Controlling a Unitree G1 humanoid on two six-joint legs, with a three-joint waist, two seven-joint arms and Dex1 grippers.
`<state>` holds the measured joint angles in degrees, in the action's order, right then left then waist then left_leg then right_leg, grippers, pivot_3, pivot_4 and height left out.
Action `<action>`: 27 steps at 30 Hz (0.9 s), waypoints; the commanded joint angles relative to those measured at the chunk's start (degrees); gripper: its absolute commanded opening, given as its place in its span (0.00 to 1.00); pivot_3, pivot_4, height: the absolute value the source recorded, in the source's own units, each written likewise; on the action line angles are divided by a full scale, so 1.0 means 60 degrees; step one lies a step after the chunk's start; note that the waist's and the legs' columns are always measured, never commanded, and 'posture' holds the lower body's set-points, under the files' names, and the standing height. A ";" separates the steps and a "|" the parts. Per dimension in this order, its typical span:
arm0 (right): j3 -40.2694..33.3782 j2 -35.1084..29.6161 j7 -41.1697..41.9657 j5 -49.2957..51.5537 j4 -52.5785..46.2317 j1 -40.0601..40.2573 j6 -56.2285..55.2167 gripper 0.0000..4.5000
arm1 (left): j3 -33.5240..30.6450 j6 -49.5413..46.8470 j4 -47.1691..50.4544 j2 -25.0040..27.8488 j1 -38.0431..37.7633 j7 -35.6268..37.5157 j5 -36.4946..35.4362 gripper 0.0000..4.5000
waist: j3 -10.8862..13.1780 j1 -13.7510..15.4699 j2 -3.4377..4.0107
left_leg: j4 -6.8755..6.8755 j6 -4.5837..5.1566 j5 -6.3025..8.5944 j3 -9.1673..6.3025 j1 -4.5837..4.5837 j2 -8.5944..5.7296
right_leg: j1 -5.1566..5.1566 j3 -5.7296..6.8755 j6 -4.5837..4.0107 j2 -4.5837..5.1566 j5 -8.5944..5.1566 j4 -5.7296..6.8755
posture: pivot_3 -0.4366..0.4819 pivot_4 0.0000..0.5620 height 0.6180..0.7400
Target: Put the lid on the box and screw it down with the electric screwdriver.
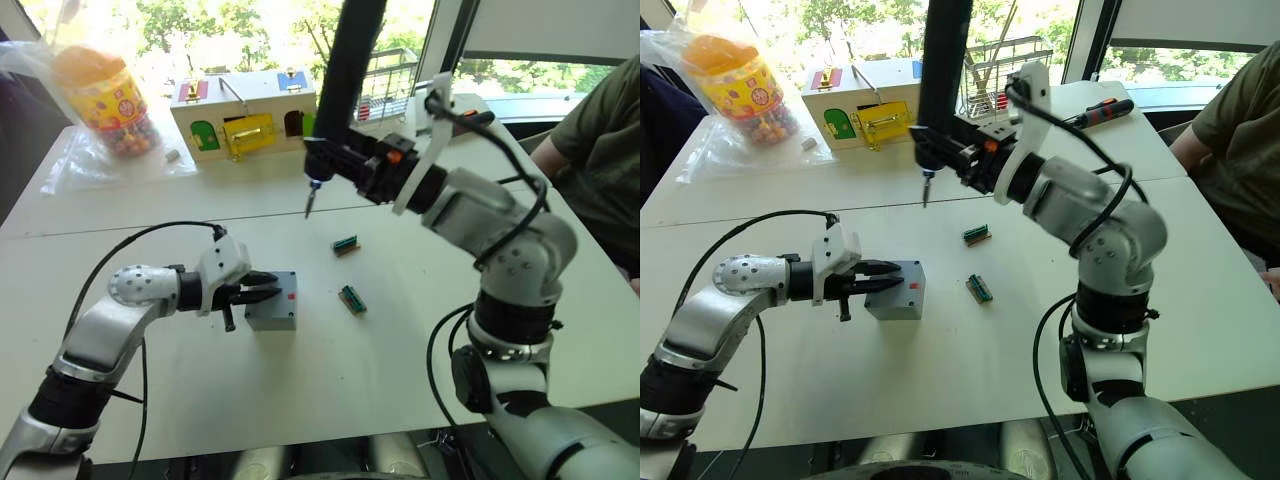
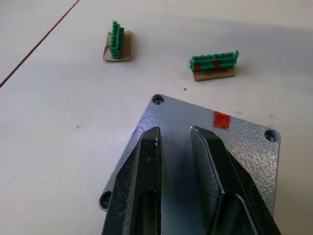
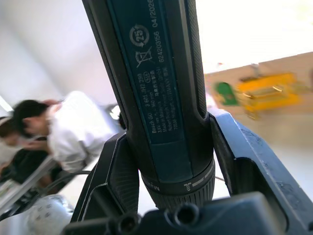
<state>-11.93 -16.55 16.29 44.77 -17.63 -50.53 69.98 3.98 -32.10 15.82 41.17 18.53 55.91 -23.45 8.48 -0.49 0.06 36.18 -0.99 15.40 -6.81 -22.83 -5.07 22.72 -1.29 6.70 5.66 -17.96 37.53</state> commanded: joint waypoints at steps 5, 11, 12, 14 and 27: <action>-0.0244 -0.4225 0.1448 0.0492 0.1871 -0.1006 0.3066 0.41 | -0.0352 -0.1564 0.1331 0.0265 0.1728 0.0193 -0.1477 0.21 | 0.0066 -0.0055 -0.0001 | 0.0072 -0.0028 -0.0020 0.0015 -0.0152 -0.0014 | 0.0115 0.0011 0.0019 0.0017 0.0020 -0.0005 | 0.48 0.27 1.00; 0.1701 -0.6706 0.3298 0.0554 0.3224 -0.0105 0.3753 0.41 | 0.0974 -0.0519 0.1477 0.0852 0.1856 0.1415 -0.0663 0.21 | 0.0089 -0.0220 0.0003 | 0.0021 -0.0015 -0.0013 0.0070 -0.0138 0.0008 | 0.0123 0.0011 0.0021 0.0014 0.0020 -0.0045 | 0.48 0.27 1.00; 0.1926 -0.6762 0.3302 0.0396 0.3723 -0.0058 0.3753 0.41 | 0.1171 -0.0376 0.1339 0.0866 0.1832 0.1442 -0.0437 0.21 | 0.0111 -0.0271 0.0004 | 0.0023 -0.0019 -0.0017 0.0073 -0.0133 0.0009 | 0.0123 0.0010 0.0021 0.0013 0.0020 -0.0032 | 0.48 0.27 1.00; 0.2387 -0.6832 0.3485 0.0106 0.4495 -0.0022 0.3752 0.41 | 0.1440 -0.0098 0.1177 0.0821 0.1746 0.1524 -0.0161 0.21 | 0.0132 -0.0318 0.0003 | 0.0045 -0.0016 -0.0028 0.0077 -0.0126 0.0009 | 0.0121 0.0004 0.0021 0.0013 0.0020 0.0005 | 0.48 0.27 1.00; 0.5456 -0.6312 0.5490 -0.1761 0.7477 -0.1509 0.2745 0.41 | 0.1789 -0.0043 0.1352 0.0702 0.1241 0.1582 0.0127 0.21 | 0.0194 -0.0242 0.0006 | 0.0127 0.0009 -0.0026 0.0076 -0.0137 -0.0006 | 0.0120 0.0005 0.0021 0.0020 0.0021 0.0057 | 0.48 0.27 1.00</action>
<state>20.18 -54.56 46.72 35.54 26.52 -57.19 87.98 14.95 -33.20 22.78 44.92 25.96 65.65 -23.39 9.64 -1.94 0.09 36.96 -0.94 15.25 -6.36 -23.65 -5.11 23.44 -1.26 6.83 5.78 -17.83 37.88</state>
